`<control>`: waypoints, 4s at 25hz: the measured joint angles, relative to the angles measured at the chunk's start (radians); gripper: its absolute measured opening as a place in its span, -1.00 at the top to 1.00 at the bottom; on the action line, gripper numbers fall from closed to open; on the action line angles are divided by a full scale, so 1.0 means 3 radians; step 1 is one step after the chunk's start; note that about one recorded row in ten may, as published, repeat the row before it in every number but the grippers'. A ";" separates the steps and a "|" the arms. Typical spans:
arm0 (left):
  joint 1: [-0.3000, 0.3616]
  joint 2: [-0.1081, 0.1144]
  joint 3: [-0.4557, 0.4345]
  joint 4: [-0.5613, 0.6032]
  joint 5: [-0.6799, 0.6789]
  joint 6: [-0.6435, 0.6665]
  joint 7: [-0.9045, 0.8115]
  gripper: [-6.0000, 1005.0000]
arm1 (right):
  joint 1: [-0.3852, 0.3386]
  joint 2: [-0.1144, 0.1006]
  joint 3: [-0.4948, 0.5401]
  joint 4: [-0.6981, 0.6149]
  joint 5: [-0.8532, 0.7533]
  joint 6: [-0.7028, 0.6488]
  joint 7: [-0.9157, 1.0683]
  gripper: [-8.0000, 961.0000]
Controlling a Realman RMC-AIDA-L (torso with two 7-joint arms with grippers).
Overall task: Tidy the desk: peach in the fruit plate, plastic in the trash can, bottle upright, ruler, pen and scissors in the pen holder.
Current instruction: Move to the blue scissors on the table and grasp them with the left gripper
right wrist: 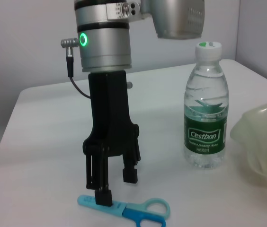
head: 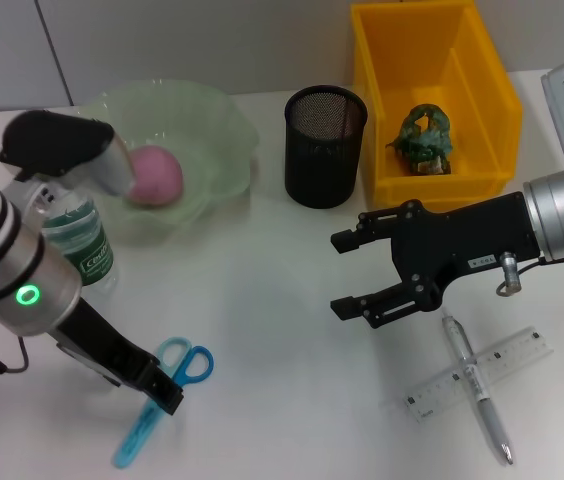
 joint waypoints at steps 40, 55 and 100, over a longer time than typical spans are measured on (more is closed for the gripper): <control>-0.0112 -0.0001 0.0468 -0.0150 -0.0016 -0.0135 0.0048 -0.33 | 0.0039 0.0030 0.0021 0.0003 -0.0053 0.0045 0.0006 -0.70; -0.0147 -0.0001 0.0569 -0.0167 0.0006 -0.0156 0.0055 -0.09 | 0.0026 0.0031 0.0014 -0.0002 -0.0053 0.0050 -0.0001 -0.70; -0.0218 -0.0007 0.0665 -0.0263 0.0074 -0.0202 0.0014 0.37 | 0.0010 0.0031 -0.0005 -0.0043 -0.0058 0.0050 0.0000 -0.70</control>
